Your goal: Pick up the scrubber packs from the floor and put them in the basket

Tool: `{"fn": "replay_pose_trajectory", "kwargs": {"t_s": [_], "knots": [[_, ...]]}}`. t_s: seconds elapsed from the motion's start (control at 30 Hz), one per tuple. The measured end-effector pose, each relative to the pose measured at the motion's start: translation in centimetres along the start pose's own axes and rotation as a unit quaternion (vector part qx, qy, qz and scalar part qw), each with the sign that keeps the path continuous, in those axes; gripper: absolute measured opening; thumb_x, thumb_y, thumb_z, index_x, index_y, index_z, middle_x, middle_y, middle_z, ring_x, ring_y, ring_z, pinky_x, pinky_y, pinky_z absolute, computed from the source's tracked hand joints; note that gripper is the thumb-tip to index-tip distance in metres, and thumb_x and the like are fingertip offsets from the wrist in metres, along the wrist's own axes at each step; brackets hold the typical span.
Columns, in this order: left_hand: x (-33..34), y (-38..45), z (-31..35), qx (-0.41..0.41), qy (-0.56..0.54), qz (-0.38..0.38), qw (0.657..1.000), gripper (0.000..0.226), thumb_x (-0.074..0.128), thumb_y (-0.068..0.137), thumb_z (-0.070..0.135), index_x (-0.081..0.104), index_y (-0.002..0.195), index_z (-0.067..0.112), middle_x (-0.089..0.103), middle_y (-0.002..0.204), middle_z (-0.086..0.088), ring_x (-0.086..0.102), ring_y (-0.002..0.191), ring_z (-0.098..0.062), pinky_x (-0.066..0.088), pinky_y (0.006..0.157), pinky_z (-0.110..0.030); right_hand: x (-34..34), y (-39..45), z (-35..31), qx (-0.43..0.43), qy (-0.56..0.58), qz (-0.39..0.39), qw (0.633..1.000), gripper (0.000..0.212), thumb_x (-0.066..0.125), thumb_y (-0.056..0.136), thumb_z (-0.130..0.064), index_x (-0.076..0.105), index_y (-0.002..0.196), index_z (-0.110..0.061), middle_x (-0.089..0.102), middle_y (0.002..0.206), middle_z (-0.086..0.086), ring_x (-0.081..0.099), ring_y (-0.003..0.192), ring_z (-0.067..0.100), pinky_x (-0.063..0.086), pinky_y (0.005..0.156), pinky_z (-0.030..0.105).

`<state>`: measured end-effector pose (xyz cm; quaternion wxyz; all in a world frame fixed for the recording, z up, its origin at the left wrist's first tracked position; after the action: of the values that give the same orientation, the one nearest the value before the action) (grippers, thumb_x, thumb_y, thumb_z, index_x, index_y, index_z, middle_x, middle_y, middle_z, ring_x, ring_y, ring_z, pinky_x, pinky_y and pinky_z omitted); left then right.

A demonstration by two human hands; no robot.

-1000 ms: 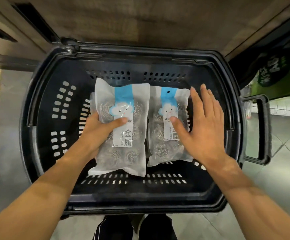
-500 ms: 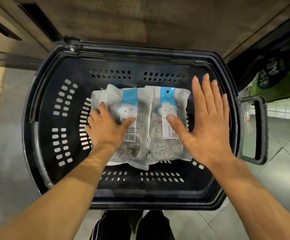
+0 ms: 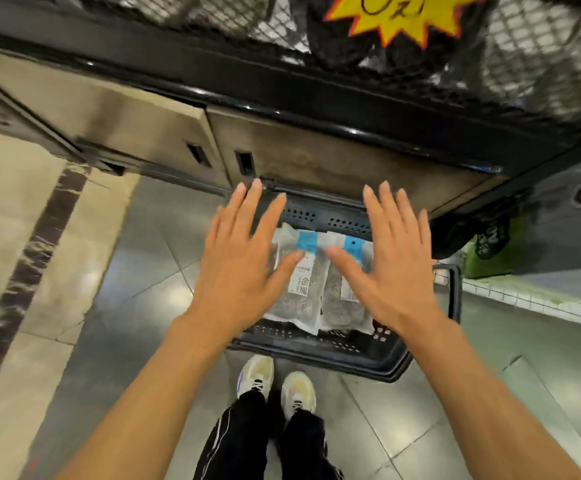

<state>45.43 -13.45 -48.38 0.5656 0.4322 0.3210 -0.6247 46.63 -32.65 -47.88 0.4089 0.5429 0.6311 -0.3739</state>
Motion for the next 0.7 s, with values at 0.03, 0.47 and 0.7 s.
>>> {"fn": "replay_pose_trajectory", "kwargs": {"t_s": [0.03,0.47,0.7], "knots": [[-3.1,-0.8,0.4,-0.016,0.004,0.015,1.0,0.075,0.044,0.097,0.062,0.036,0.158,0.018,0.025,0.168,-0.015,0.017,0.158,-0.033,0.02,0.123,-0.053,-2.0,-0.3,-2.0,-0.009,0.001,-0.003,1.0,0.094,0.03,0.091,-0.08,0.02,0.165,-0.022,0.014,0.173,0.004,0.007,0.161,0.025,0.002,0.129,0.051],[-41.4,-14.7,-4.5,-0.29,0.098,0.203,0.93,0.085,0.028,0.092,0.077,0.035,0.159,0.024,0.029,0.169,-0.008,0.019,0.157,-0.032,0.018,0.122,-0.061,-23.7,-1.9,-30.2,-0.25,-0.004,0.004,0.968,0.101,0.029,0.085,-0.083,0.029,0.162,-0.018,0.025,0.17,0.011,0.02,0.158,0.03,0.011,0.127,0.057],[-53.9,-26.5,-9.6,-0.385,0.133,0.315,0.857,0.085,0.03,0.093,0.077,0.029,0.161,0.025,0.024,0.17,-0.005,0.014,0.159,-0.03,0.013,0.123,-0.061,-25.4,-2.5,-47.2,-0.389,0.038,0.01,0.92,0.097,0.033,0.089,-0.081,0.026,0.163,-0.018,0.022,0.171,0.01,0.014,0.159,0.028,0.007,0.128,0.055]]}}
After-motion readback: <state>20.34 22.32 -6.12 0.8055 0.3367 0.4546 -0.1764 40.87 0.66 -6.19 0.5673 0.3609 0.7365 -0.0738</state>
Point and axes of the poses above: each hand's wrist, its own y-axis towards the middle knuckle, its own x-axis out of the palm, z = x × y, the point moved 9 cm from there along y, towards the middle knuckle
